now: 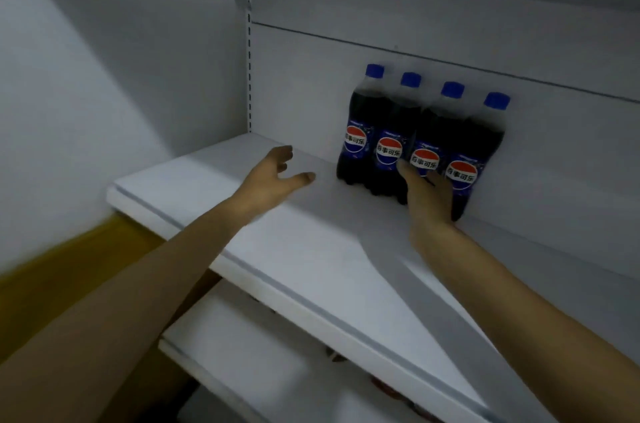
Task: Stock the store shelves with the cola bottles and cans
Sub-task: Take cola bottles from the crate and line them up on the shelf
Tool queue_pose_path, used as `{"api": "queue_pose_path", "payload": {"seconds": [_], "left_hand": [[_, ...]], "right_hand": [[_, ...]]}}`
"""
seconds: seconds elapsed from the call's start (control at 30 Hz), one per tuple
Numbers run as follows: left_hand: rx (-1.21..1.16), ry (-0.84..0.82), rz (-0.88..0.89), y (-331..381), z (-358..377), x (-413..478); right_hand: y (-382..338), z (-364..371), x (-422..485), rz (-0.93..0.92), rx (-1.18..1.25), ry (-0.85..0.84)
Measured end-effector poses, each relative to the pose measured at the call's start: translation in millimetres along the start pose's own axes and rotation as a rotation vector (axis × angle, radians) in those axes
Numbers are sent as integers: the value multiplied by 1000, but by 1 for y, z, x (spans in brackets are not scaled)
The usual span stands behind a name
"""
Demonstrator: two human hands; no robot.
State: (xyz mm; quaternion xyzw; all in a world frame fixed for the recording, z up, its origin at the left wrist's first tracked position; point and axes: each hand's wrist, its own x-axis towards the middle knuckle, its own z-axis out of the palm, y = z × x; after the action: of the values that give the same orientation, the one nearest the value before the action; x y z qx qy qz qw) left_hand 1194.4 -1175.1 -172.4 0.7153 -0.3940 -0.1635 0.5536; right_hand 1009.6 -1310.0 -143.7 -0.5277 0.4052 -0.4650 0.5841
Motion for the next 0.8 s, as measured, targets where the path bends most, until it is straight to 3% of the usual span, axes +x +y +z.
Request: {"api": "queue_pose_path", "payload": {"seconds": [0.1, 0.23, 0.43, 0.6, 0.8], "left_hand": [[-15, 81, -19, -15, -48, -33], [-33, 307, -66, -50, -120, -97], [74, 527, -141, -116, -186, -226], [36, 521, -392, -199, -195, -317], [-118, 352, -763, -305, -158, -429]], "right_hand": [[-4, 68, -62, 81, 41, -224], [17, 140, -155, 143, 15, -529], [83, 205, -269, 229, -90, -862], [182, 219, -324, 352, -336, -1011], [352, 175, -349, 750, -715, -1010]]}}
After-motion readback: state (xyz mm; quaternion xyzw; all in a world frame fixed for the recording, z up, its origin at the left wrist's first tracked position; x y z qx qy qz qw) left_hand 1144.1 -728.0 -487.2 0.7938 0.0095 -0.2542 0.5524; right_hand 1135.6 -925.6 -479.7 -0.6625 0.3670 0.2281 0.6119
